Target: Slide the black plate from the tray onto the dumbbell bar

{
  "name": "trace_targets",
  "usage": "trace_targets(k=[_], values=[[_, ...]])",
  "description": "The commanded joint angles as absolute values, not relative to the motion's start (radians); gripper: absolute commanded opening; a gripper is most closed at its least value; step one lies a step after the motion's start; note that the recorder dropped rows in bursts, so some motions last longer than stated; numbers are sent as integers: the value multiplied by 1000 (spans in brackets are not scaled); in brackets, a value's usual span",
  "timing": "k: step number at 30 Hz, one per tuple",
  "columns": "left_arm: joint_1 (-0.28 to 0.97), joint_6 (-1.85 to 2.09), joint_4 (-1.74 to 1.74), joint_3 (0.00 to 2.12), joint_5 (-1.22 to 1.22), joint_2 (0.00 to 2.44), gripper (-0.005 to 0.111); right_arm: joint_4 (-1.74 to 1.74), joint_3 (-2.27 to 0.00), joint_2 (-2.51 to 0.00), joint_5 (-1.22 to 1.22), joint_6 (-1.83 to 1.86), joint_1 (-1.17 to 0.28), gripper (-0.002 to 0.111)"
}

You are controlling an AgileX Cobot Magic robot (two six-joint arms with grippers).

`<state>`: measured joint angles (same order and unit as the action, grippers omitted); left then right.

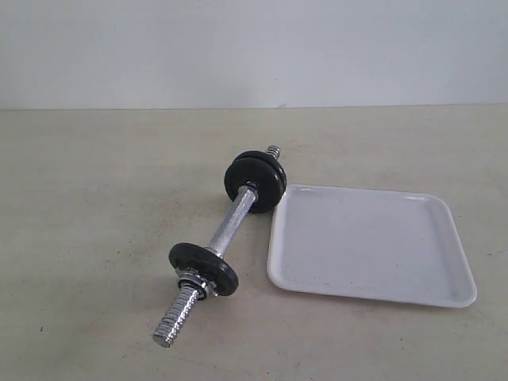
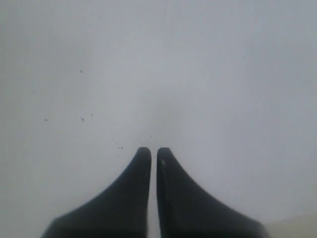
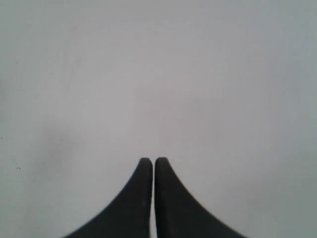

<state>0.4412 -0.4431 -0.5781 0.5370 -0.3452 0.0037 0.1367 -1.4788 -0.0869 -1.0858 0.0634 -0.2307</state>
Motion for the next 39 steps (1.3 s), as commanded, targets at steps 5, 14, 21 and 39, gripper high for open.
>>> trace_targets(k=[5,14,21,39], values=[[440,-440,-534,383,-208,0,4,33,-1424,0,-1077,277,-230,0],[440,-398,-538,333,-151,0,4,-120,-981,0,-727,455,-230,0],[440,-395,-538,333,-189,0,4,-206,-510,-4,38,301,-230,0],[440,-401,-535,333,-271,0,4,-489,-164,-232,233,-16,-230,0]])
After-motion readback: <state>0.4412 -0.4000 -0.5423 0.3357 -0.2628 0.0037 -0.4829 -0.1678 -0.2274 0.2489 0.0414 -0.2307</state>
